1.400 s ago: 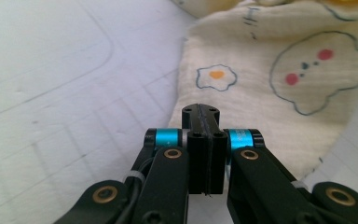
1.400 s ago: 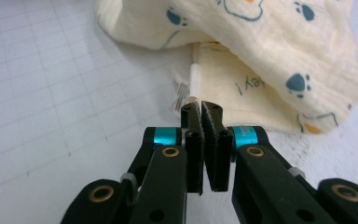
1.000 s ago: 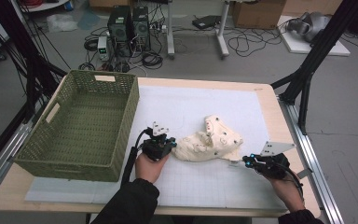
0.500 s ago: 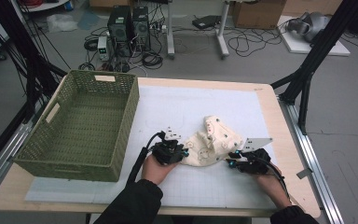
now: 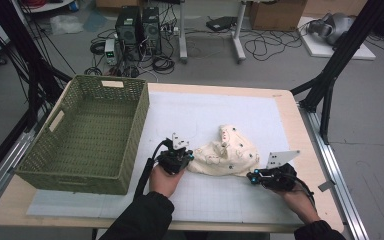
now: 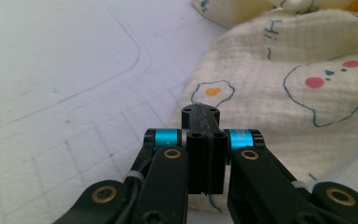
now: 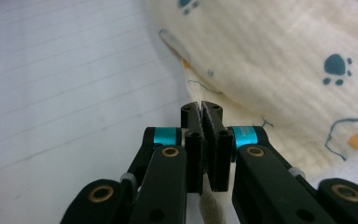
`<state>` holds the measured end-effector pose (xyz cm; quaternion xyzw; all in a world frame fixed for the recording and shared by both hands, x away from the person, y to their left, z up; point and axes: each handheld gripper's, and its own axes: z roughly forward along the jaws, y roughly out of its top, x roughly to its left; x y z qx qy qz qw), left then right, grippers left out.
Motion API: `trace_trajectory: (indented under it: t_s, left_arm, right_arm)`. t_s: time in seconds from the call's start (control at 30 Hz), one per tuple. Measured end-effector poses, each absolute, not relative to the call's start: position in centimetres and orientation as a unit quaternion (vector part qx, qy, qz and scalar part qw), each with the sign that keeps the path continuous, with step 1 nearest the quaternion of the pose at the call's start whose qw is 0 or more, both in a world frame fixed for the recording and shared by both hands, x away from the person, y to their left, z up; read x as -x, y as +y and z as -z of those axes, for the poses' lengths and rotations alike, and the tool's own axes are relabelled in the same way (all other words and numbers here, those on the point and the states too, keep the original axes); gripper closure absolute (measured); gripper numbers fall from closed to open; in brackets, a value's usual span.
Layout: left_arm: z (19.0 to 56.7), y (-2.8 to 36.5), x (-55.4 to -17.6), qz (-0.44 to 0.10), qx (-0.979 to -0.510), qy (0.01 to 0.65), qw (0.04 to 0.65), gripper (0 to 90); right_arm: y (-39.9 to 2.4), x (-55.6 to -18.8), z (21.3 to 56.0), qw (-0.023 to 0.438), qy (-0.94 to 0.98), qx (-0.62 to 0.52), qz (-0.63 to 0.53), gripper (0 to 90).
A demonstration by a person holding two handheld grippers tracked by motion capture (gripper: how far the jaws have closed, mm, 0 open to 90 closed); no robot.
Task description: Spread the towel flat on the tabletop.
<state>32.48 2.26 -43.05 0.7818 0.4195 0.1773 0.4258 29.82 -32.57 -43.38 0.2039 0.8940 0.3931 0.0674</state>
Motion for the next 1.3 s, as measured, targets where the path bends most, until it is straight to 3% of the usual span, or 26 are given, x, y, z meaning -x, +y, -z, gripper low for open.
trace_trajectory:
  t_s: [0.4, 0.5, 0.6, 0.8, 1.0, 1.07, 1.1, 1.2, 1.3]
  left_arm:
    - [42.1, 2.8, -31.9, -0.179, -0.764, 0.434, 0.443, 89.5]
    - [42.4, 2.5, -32.0, -0.157, -0.774, 0.422, 0.445, 82.9]
    - [42.4, 2.5, -32.3, -0.148, -0.771, 0.422, 0.453, 72.3]
    - [43.4, 1.7, -33.4, -0.137, -0.775, 0.418, 0.453, 69.8]
    - [44.7, 1.0, -33.9, -0.129, -0.804, 0.403, 0.418, 69.9]
    - [44.6, 0.9, -33.6, -0.136, -0.811, 0.397, 0.407, 83.7]
    - [44.5, 0.9, -33.5, -0.139, -0.814, 0.395, 0.403, 86.1]
    - [44.3, 0.7, -33.0, -0.147, -0.821, 0.392, 0.388, 87.5]
    - [44.0, 0.8, -32.2, -0.157, -0.827, 0.386, 0.377, 87.8]
  right_arm:
    - [-35.1, -26.6, 42.1, 0.046, 0.886, -0.184, -0.422, 87.8]
    - [-35.0, -26.3, 42.2, 0.036, 0.887, -0.175, -0.426, 82.0]
    - [-35.1, -27.0, 41.6, 0.043, 0.874, -0.187, -0.446, 70.7]
    - [-34.4, -30.1, 41.7, 0.073, 0.870, -0.214, -0.439, 63.7]
    - [-33.4, -32.4, 43.2, 0.048, 0.877, -0.229, -0.419, 63.0]
    - [-33.2, -32.4, 43.5, 0.043, 0.887, -0.226, -0.400, 65.4]
    - [-33.0, -32.2, 43.7, 0.039, 0.891, -0.222, -0.394, 70.1]
    - [-32.7, -31.8, 44.2, 0.031, 0.898, -0.212, -0.385, 88.3]
    - [-32.7, -31.6, 44.1, 0.025, 0.901, -0.205, -0.381, 89.0]
